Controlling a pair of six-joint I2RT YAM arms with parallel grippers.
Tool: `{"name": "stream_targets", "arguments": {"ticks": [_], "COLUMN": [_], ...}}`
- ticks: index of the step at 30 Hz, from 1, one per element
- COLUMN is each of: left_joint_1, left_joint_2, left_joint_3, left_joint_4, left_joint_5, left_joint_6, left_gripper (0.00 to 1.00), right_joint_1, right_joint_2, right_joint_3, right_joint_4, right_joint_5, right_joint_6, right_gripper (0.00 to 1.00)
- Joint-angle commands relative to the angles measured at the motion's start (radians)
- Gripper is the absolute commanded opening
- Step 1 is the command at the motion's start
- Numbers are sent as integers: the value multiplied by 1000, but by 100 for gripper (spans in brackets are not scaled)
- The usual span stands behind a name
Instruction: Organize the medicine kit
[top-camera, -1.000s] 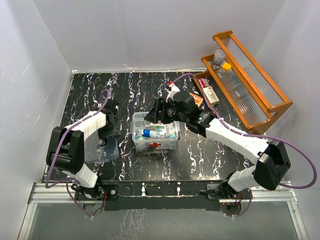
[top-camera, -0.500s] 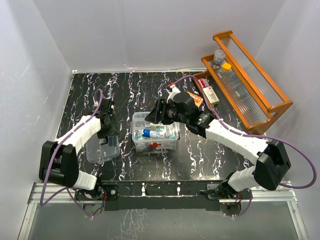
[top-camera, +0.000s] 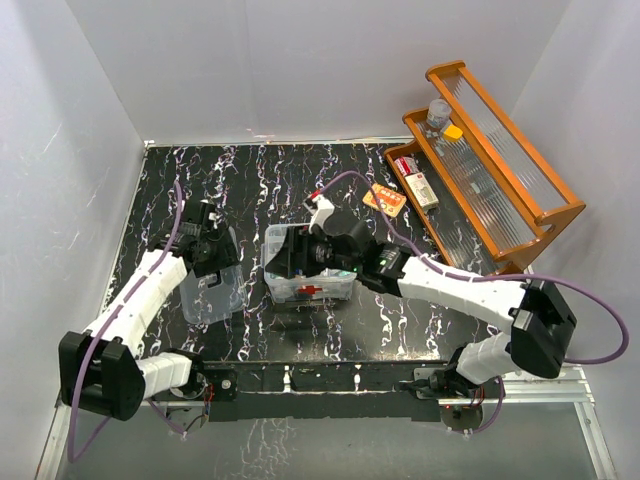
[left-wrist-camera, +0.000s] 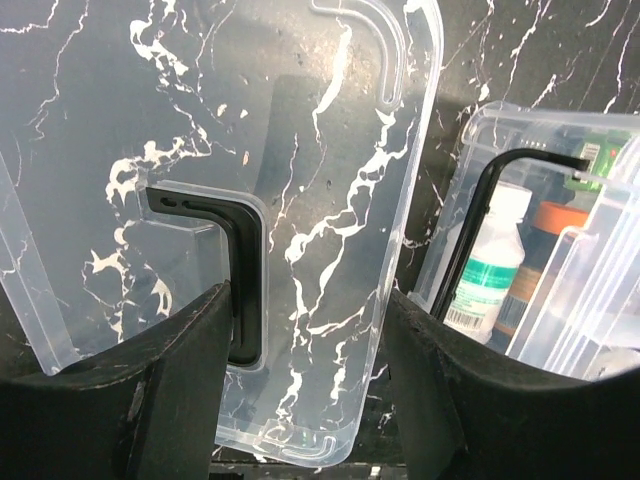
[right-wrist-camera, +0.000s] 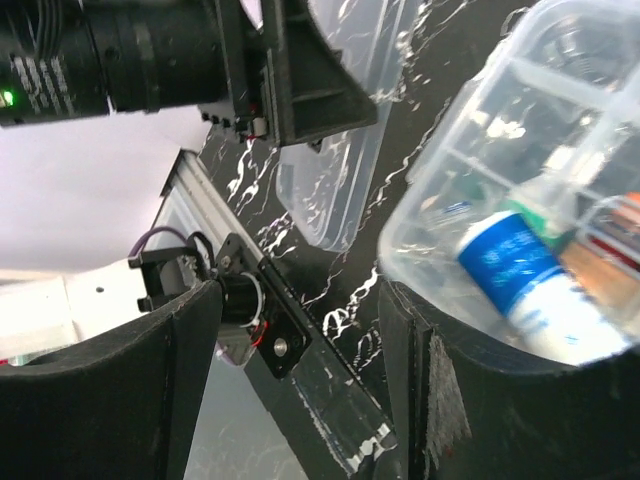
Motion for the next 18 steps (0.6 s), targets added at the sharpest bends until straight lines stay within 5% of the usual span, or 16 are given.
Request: {"name": "stream_targets", "arguments": {"ticks": [1, 18], "left_joint_1": [8, 10], "left_joint_2": [-61, -188], "left_joint_3": [40, 203], "left_joint_4": [-70, -190], "left_joint_5": [36, 137], "left_joint_6": [7, -9], "left_gripper": [44, 43], "right_joint_1": [68, 221], "right_joint_2": [32, 212], "right_joint_3": [48, 193], "right_joint_4": [92, 105], "right_joint_5": [63, 169], "right_joint_6": [17, 53], "right_gripper": [63, 63]}}
